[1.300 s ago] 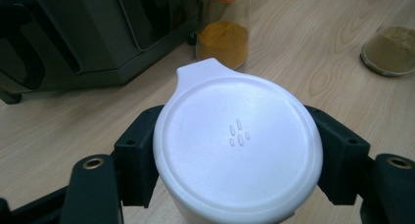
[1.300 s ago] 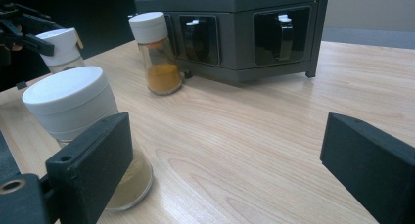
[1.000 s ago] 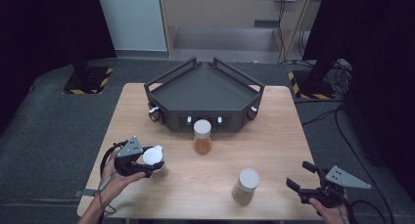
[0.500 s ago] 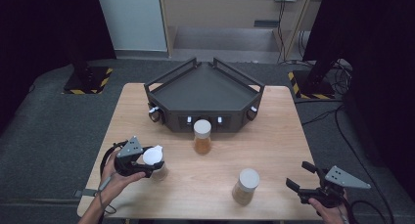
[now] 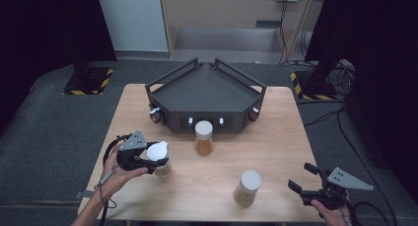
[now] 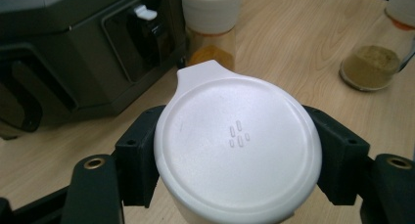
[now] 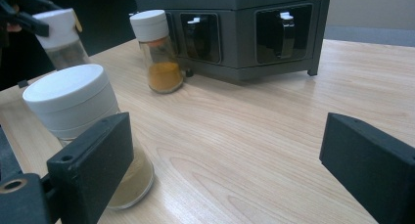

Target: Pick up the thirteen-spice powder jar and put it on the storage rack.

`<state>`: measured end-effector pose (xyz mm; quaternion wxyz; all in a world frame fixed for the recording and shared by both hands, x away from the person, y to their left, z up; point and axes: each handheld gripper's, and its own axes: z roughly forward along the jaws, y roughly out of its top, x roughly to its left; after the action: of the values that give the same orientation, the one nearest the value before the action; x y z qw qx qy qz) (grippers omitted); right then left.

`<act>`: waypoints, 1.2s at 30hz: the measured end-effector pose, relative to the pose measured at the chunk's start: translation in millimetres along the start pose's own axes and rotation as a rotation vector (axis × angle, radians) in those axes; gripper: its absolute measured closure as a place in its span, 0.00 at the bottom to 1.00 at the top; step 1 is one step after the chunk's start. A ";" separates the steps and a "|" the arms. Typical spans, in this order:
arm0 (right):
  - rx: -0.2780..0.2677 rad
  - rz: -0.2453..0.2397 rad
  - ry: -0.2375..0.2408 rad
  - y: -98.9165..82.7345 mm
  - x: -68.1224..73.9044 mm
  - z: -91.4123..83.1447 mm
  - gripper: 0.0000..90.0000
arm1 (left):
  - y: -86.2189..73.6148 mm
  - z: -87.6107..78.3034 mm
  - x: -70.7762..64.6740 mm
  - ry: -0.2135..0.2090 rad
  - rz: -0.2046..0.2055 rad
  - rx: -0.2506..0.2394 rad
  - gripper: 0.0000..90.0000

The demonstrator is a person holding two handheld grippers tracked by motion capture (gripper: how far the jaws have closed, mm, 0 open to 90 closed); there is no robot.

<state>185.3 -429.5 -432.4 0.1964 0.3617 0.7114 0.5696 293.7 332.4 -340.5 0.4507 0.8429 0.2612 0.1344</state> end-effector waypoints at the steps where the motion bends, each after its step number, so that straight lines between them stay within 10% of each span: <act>1: 0.000 0.000 0.000 0.0 0.0 0.0 0.07 | 3.0 -1.0 1.3 -0.004 0.006 -0.003 0.33; 21: 0.000 0.003 0.002 -0.3 -0.5 0.2 0.07 | 74.4 -17.1 38.7 -0.112 0.062 -0.028 0.33; 36: -0.001 0.009 0.005 -0.9 -1.5 0.3 0.07 | 115.1 -13.8 51.8 -0.102 0.079 -0.032 0.33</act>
<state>186.2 -430.4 -433.5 0.1921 0.3634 0.7101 0.5717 366.9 318.4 -237.7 0.4710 0.8511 0.2022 0.1133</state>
